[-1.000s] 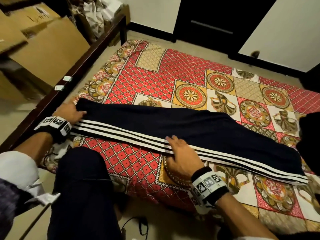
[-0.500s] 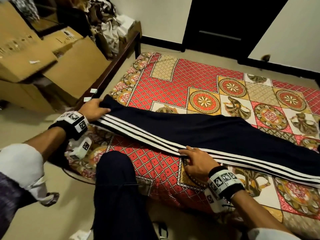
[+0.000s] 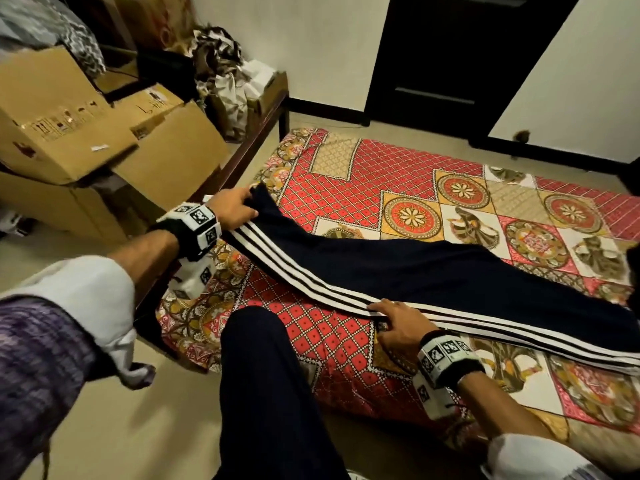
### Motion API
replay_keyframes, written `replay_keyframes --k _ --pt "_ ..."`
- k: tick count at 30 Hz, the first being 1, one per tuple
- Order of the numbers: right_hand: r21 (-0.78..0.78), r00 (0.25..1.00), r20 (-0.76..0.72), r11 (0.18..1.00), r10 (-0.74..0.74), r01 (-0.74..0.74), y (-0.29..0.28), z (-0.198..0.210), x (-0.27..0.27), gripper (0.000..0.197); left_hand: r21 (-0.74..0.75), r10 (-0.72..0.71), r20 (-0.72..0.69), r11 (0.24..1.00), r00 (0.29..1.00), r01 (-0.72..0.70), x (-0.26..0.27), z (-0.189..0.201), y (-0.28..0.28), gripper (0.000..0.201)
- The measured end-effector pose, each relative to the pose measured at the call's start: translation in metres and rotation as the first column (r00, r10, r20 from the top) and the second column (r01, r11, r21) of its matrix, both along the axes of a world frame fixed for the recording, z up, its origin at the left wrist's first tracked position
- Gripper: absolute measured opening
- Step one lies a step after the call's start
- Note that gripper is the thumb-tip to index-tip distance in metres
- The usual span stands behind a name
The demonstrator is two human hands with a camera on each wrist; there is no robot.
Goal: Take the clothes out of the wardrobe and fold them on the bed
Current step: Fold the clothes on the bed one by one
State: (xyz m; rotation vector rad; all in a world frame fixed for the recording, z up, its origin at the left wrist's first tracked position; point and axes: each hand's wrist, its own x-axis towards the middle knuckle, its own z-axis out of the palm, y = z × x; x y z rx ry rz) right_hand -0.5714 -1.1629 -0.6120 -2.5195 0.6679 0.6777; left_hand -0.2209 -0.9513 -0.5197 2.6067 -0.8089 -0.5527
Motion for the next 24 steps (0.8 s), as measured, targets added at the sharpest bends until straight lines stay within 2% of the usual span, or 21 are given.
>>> replay_keyframes --k 3,5,7,9,11,13,15,17,18,20,22,24 --pt "0.007 0.987 0.116 0.994 -0.111 0.111 -0.004 -0.007 -0.001 0.063 -0.112 0.112 -0.077 0.986 0.991 -0.120 -0.004 -0.028 0.008 0.028" --pt "0.069 0.922 0.292 0.967 -0.256 0.247 -0.007 -0.010 0.001 0.053 -0.234 0.198 -0.192 0.942 0.961 -0.241 -0.009 -0.034 0.006 0.018" --pt "0.253 0.790 0.435 0.901 -0.432 0.353 -0.010 -0.007 0.007 0.045 -0.352 0.257 -0.299 0.866 0.919 -0.356 -0.024 -0.024 -0.003 0.011" --pt "0.547 0.669 0.420 0.759 -0.613 0.352 -0.009 0.005 0.017 0.039 -0.443 0.240 -0.350 0.809 0.906 -0.386 -0.047 -0.007 -0.020 0.027" --pt "0.785 0.589 0.276 0.532 -0.760 0.318 -0.009 0.031 0.028 0.040 -0.517 0.156 -0.331 0.795 0.931 -0.317 -0.078 0.012 -0.048 0.022" --pt "0.910 0.543 0.125 0.314 -0.830 0.270 -0.014 0.060 0.037 0.050 -0.563 0.039 -0.285 0.802 0.958 -0.200 -0.112 0.025 -0.083 0.009" --pt "0.974 0.513 0.048 0.153 -0.857 0.166 -0.030 0.085 0.032 0.064 -0.586 -0.117 -0.281 0.807 0.952 -0.074 -0.156 0.026 -0.132 0.012" --pt "0.996 0.470 -0.016 0.025 -0.882 0.080 -0.047 0.105 0.021 0.059 -0.603 -0.253 -0.252 0.796 0.934 0.053 -0.204 0.020 -0.172 0.017" --pt "0.998 0.424 -0.043 -0.016 -0.905 0.068 -0.061 0.110 0.012 0.048 -0.594 -0.304 -0.216 0.795 0.928 0.122 -0.230 0.015 -0.194 0.028" --pt "0.990 0.316 -0.069 -0.026 -0.946 0.139 -0.097 0.113 -0.017 0.028 -0.563 -0.374 -0.163 0.795 0.913 0.225 -0.281 0.012 -0.230 0.056" --pt "0.972 0.230 -0.059 -0.004 -0.972 0.234 -0.136 0.106 -0.054 0.014 -0.598 -0.433 -0.193 0.763 0.881 0.244 -0.323 0.005 -0.260 0.058" --pt "0.949 0.192 -0.066 -0.002 -0.979 0.314 -0.174 0.096 -0.096 0.017 -0.647 -0.492 -0.249 0.726 0.834 0.235 -0.360 -0.006 -0.285 0.050"
